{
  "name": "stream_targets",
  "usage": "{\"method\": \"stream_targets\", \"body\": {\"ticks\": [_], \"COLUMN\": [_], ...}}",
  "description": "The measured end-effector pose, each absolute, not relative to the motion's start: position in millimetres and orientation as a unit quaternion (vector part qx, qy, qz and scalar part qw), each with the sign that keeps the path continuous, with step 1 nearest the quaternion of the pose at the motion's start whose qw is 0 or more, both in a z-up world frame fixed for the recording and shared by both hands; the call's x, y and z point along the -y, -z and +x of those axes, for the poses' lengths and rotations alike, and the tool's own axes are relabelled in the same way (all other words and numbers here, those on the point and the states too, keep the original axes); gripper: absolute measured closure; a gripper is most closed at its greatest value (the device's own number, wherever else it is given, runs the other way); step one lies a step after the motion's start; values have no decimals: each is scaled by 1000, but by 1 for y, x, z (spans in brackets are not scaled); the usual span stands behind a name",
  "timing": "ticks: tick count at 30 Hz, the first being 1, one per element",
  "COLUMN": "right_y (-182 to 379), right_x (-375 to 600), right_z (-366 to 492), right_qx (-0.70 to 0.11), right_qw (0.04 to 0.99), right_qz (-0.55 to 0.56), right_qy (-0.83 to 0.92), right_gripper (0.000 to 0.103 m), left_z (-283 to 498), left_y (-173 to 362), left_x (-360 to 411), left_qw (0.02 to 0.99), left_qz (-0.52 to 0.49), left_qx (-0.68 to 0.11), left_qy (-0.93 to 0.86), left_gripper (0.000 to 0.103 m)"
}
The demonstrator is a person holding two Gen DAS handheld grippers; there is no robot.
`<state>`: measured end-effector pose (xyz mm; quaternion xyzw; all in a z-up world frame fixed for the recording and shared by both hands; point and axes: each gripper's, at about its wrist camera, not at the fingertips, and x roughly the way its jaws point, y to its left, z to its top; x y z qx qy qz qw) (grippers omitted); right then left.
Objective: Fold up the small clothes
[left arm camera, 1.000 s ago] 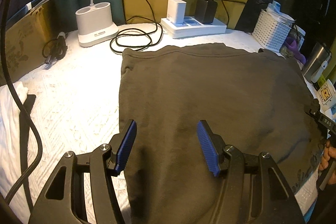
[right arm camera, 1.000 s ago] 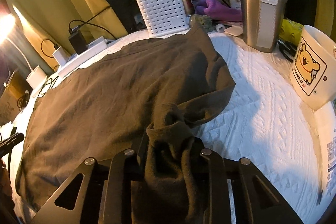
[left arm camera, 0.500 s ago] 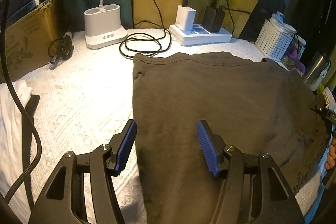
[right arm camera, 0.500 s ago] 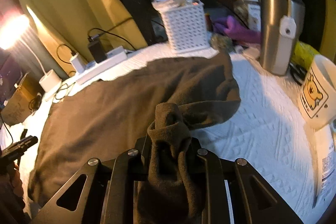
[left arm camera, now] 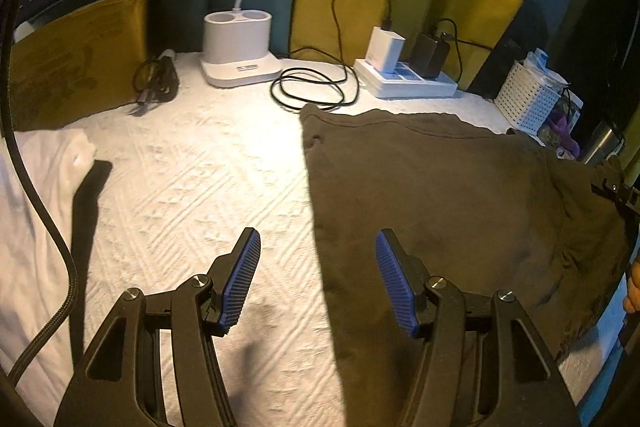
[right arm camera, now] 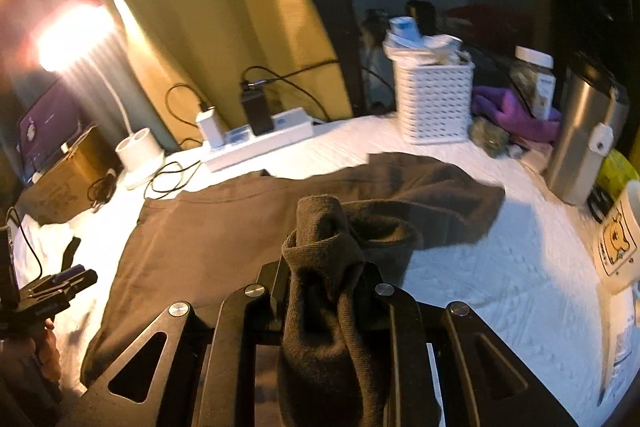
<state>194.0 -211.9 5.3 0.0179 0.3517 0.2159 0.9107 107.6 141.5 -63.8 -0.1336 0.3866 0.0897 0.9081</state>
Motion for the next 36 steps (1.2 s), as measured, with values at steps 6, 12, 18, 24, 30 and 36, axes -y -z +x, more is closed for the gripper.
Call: {"method": "stream_targets", "body": {"ticks": [6,12,18,24,30,36], "right_y": [-9,-9,-4,7,17,30], "right_x": [178,141,106,73,40,13], "right_z": [186,179,171,158,137,112], "right_qx": [-350,-351,-355,-363,-367,-376], "right_qw": [906,898,888,876,860,838], "right_qz": [0,-17,-40,-66,-89,-113], "right_qy": [-238,-266,-288,-311,-344,-378], "right_gripper": [84,84,84,84,84,85], "left_z": [95,82,73,64,56,47], "left_y": [65,64,64,64,63,61], "left_x": [-156,-171,-181,-188,-193,-195], "left_qw": [908,908,907,907,908,909], "left_qz": [-142,-147,-150,-153,-155,-155], "left_qx": [-383,-380,-379,-377,-373,-372], "left_qy": [-95,-100,-104,-106,-107,-109], "left_gripper": [43,43,43,43,43,43]}}
